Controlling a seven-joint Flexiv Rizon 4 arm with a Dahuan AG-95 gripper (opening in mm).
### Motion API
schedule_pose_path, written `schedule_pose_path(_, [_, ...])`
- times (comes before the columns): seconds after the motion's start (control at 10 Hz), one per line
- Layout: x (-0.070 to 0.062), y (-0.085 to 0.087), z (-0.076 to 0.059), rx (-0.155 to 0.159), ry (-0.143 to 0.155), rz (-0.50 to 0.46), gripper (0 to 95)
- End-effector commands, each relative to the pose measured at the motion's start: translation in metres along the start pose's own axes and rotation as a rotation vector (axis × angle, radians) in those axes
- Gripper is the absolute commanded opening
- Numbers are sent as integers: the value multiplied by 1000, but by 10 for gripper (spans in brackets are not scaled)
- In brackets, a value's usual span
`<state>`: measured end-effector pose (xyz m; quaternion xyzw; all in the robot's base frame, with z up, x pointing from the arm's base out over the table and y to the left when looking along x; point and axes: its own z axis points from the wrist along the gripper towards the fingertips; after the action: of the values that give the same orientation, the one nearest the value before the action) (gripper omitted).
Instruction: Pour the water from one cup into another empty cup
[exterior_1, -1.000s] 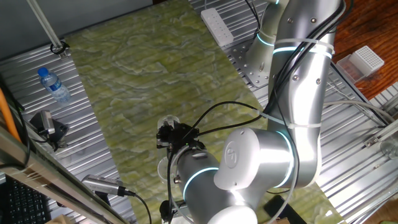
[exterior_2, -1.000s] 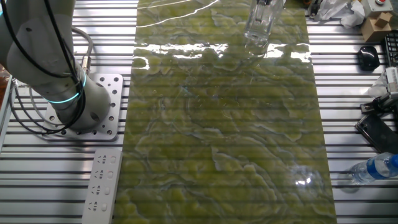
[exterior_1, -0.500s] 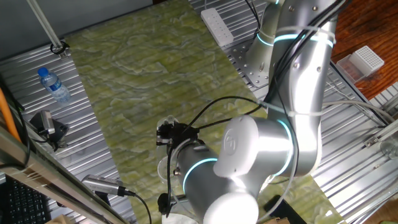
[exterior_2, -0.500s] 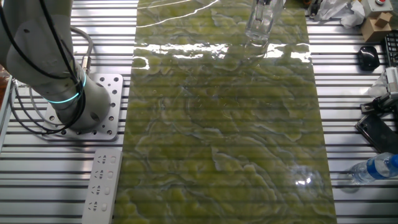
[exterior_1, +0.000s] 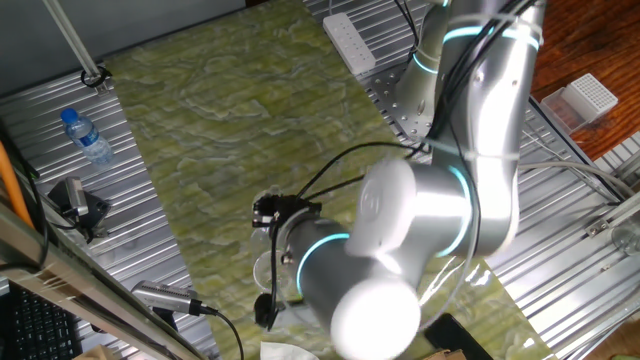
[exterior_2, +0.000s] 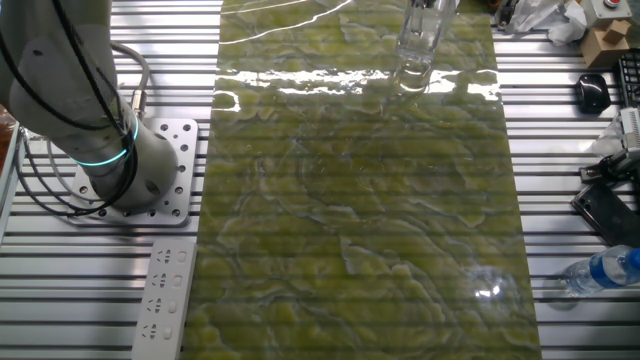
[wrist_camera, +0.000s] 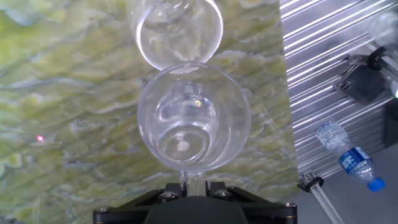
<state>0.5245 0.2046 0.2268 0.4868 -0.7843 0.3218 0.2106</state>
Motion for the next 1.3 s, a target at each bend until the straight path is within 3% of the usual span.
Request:
schedule_pose_path(0.1, [4, 4, 5, 2, -36, 18, 0])
schedule_pose_path(0.2, [8, 5, 8, 0, -64, 26, 0])
schedule_pose_path(0.7, [25, 5, 18, -28, -143, 54, 0])
schedule_pose_path(1.3, [32, 22, 28, -63, -222, 132, 0])
